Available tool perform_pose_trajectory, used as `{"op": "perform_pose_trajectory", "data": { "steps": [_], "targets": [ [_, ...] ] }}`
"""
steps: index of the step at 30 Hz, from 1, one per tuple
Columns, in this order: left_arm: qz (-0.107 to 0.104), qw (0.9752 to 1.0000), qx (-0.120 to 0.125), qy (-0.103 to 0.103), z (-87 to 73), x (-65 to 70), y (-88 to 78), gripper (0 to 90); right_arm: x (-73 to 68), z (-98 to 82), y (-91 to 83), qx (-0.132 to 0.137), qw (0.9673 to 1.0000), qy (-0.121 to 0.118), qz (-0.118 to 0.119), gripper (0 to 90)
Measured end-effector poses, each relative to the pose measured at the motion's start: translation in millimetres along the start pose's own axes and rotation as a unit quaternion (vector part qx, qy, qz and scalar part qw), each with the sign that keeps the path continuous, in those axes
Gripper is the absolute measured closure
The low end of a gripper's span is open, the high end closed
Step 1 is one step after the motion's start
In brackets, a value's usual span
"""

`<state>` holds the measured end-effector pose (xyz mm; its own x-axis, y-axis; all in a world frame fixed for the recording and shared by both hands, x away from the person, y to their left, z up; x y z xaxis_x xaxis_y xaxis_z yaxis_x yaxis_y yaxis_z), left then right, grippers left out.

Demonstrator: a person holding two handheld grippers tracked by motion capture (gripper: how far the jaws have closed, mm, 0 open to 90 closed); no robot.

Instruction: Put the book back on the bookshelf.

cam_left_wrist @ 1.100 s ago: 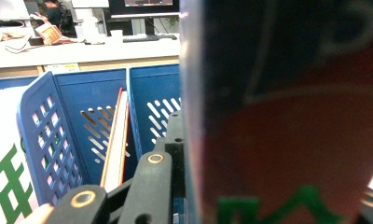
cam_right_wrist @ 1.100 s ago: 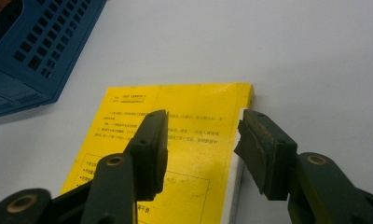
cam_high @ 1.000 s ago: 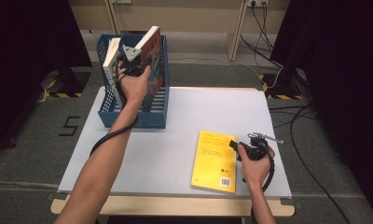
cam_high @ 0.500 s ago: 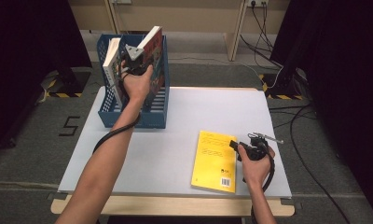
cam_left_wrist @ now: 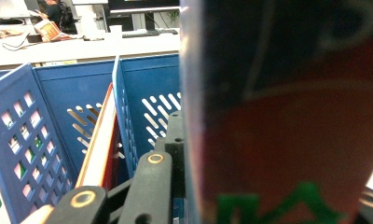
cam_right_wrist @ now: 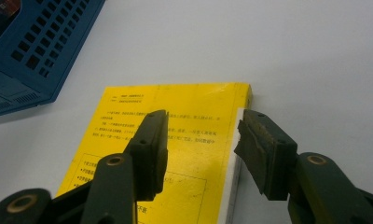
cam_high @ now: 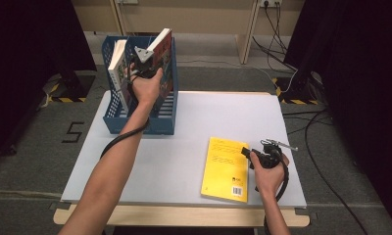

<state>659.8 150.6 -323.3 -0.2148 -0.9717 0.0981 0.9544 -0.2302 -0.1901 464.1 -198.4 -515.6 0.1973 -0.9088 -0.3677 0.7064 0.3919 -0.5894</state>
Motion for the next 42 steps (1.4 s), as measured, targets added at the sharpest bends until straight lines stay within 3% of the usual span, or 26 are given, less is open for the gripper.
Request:
{"op": "perform_pose_trajectory", "data": {
  "steps": [10, 42],
  "targets": [
    [0.001, 1.0000, -0.005, -0.001, -5.6, -1.5, 5.6, 74.0, -0.6, 0.0, -1.1, 0.000, 1.0000, 0.008, 0.000, 51.7],
    [0.008, 0.9998, -0.018, 0.007, -20.9, -5.6, 22.7, 74.0, -1.9, -3.6, 1.0, -0.008, 1.0000, -0.001, 0.000, 51.6]
  ]
}}
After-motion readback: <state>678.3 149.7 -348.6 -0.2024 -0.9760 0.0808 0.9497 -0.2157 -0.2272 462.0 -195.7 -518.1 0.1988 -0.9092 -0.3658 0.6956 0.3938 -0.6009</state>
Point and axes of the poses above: each handheld gripper's, and its own axes: y roughly forward along the jaws, z roughly out of its top, x roughly to its right, the point moved 8 cm from there along y, roughly forward along the jaws, and after that the axes turned 6 degrees about -y, right-handed, at the moved point
